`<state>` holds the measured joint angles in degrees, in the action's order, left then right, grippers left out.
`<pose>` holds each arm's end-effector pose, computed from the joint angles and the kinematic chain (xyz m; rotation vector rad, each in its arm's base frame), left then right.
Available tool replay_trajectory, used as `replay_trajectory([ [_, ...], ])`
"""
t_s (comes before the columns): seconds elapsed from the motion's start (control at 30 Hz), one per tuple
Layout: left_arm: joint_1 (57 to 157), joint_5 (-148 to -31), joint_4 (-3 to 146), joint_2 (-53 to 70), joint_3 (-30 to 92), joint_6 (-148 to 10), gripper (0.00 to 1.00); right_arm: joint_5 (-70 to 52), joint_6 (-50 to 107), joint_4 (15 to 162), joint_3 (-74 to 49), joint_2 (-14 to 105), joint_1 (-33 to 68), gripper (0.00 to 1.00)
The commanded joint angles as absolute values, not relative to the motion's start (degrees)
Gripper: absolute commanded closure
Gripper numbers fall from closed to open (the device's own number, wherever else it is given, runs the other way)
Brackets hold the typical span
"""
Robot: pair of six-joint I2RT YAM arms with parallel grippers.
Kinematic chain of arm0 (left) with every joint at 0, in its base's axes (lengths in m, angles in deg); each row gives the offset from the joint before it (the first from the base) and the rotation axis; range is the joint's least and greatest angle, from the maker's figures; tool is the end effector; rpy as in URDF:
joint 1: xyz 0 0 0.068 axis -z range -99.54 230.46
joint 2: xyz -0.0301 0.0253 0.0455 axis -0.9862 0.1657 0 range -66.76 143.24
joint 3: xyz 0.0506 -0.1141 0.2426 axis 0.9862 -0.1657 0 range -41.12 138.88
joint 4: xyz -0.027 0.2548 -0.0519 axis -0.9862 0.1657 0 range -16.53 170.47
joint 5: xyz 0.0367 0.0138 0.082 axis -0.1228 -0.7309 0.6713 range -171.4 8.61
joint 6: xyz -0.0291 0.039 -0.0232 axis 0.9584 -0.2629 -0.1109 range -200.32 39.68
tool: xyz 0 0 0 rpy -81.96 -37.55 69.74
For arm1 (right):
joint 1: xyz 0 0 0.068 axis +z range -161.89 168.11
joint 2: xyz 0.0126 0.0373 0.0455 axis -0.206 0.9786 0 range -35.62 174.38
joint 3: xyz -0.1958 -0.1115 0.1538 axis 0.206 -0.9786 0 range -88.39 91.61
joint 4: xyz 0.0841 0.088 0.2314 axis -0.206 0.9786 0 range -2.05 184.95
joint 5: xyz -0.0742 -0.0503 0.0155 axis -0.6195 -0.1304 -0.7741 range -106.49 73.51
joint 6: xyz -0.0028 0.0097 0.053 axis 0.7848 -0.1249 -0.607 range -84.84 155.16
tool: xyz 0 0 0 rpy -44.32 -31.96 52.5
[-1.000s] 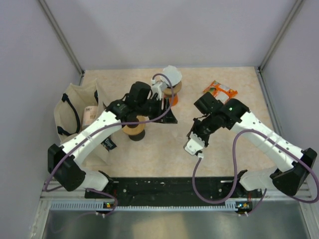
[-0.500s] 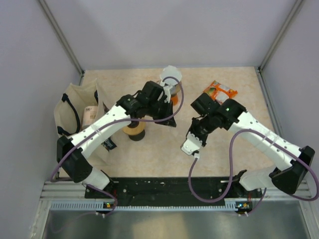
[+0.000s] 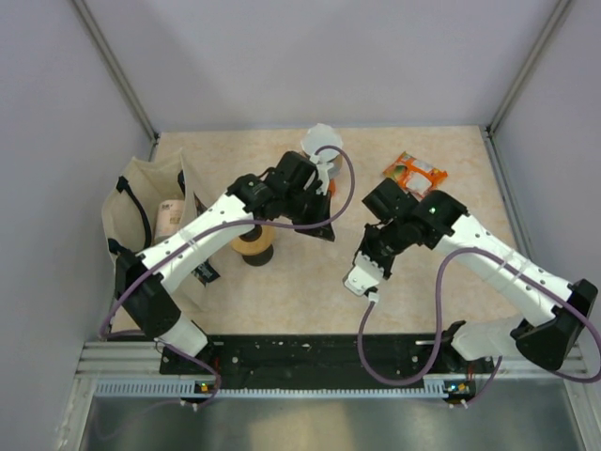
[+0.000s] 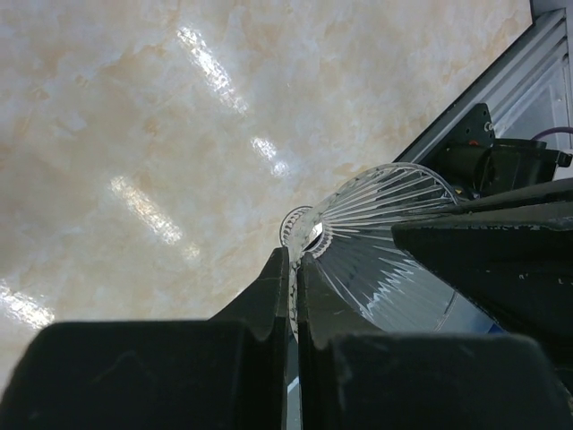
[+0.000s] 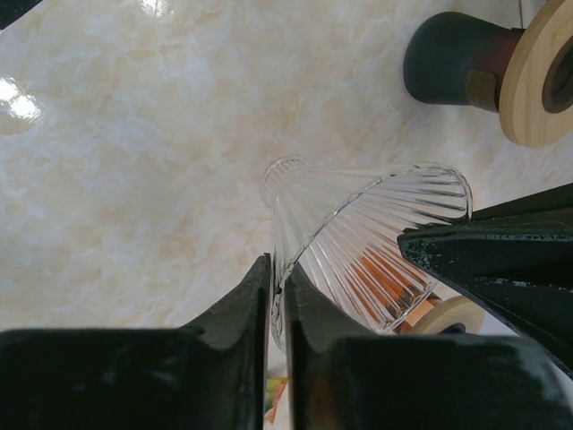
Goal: Place the coffee filter in the dripper
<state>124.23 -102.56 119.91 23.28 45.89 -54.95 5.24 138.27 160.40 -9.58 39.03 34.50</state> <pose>0.2348 -0.2428 0.3430 0.5933 2.5399 -0.9454 0.1490 0.1754 0.3462 -2.5580 0.5974 0.2043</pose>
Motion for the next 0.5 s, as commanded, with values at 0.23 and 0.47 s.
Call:
replay_trajectory([
  [0.23,125.1,-96.6,117.4,17.4,43.6,-53.2,1.00,6.6,139.7,149.8,-12.4,32.3,35.0,0.01],
  [0.47,122.7,-82.0,120.0,13.2,42.5,-50.2,1.00,5.9,128.0,133.7,-18.4,24.1,35.0,0.01],
])
